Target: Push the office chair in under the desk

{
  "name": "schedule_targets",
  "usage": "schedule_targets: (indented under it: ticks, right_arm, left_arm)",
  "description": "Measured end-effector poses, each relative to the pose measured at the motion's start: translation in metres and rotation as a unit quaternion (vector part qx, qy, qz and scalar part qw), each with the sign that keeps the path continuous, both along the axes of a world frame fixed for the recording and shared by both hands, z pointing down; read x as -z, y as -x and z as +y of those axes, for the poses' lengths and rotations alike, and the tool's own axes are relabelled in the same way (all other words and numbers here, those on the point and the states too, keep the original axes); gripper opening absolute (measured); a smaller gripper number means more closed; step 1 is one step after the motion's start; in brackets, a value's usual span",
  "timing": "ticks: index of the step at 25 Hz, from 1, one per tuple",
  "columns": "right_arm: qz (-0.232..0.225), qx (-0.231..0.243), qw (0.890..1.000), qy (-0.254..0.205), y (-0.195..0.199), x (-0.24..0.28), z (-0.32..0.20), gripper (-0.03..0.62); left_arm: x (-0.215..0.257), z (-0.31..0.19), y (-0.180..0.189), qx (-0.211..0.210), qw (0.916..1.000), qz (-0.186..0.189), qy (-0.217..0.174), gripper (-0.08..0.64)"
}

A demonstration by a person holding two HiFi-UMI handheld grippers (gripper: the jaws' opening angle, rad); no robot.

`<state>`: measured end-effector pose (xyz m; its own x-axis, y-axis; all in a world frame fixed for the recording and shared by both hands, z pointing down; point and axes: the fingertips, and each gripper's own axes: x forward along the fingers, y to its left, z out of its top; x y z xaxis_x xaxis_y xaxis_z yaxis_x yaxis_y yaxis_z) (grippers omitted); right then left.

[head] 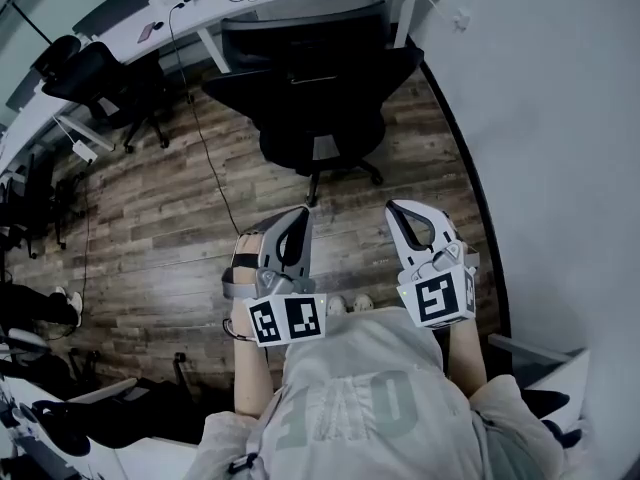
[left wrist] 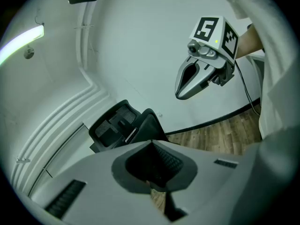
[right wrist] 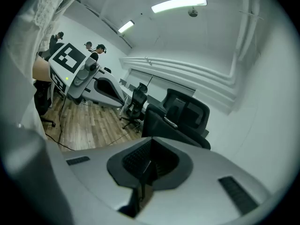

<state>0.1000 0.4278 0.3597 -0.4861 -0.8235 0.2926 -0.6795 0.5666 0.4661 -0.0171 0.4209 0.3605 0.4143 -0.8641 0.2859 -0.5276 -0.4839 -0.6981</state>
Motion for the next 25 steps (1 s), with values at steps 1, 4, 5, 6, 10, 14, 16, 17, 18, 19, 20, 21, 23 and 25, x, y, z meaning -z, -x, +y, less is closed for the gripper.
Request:
schedule_targets:
  ticks: [1,4,5,6,10,14,16,17,18,19,20,21,23,25]
  right_arm:
    - [0.000,0.001,1.000,0.000,0.001,0.000,-0.001,0.020]
    - [0.015,0.008,1.000,-0.004,0.007,0.004,-0.005,0.020]
    - [0.018,0.008,1.000,-0.004,0.008,0.004,-0.006,0.020]
    - [0.021,0.006,1.000,-0.005,0.009,0.003,-0.008,0.020]
    - [0.030,-0.003,1.000,-0.004,0.011,-0.003,-0.015,0.020]
    - [0.037,-0.011,0.999,0.000,0.008,-0.005,-0.037,0.020]
    - [0.034,-0.012,0.999,0.004,0.006,-0.006,-0.050,0.020]
    - [0.034,-0.012,0.999,0.003,0.004,-0.006,-0.058,0.020]
    - [0.034,-0.013,0.999,0.001,0.001,-0.006,-0.067,0.020]
    - [0.035,-0.013,0.999,-0.003,-0.003,-0.006,-0.077,0.020]
    - [0.034,-0.014,0.999,-0.007,-0.008,-0.006,-0.088,0.020]
    - [0.032,-0.013,0.999,-0.011,-0.013,-0.005,-0.100,0.020]
    - [0.026,-0.010,1.000,-0.013,-0.023,-0.003,-0.128,0.020]
    - [0.027,-0.001,1.000,-0.009,-0.030,-0.001,-0.157,0.020]
  left_arm:
    - [0.000,0.000,0.001,0.001,1.0000,0.001,0.000,0.015]
    - [-0.002,0.000,0.011,0.004,1.0000,0.001,0.000,0.015]
    - [-0.003,0.000,0.016,0.005,1.0000,0.001,0.000,0.015]
    - [-0.004,-0.001,0.022,0.007,1.0000,0.003,0.000,0.015]
    - [-0.008,-0.008,0.040,0.008,0.9999,0.008,0.004,0.015]
    - [-0.007,-0.031,0.048,0.009,0.9997,0.023,0.006,0.015]
    - [-0.007,-0.046,0.050,0.011,0.9995,0.030,0.009,0.015]
    - [-0.006,-0.056,0.050,0.011,0.9994,0.031,0.008,0.015]
    - [-0.006,-0.066,0.048,0.011,0.9995,0.031,0.006,0.015]
    - [-0.006,-0.076,0.045,0.010,0.9995,0.029,0.004,0.015]
    - [-0.006,-0.086,0.042,0.010,0.9996,0.028,0.004,0.015]
    - [-0.007,-0.098,0.038,0.008,0.9996,0.026,0.007,0.015]
    - [-0.008,-0.125,0.026,0.002,0.9996,0.023,0.014,0.015]
    - [-0.006,-0.153,0.012,-0.003,0.9997,0.018,0.016,0.015]
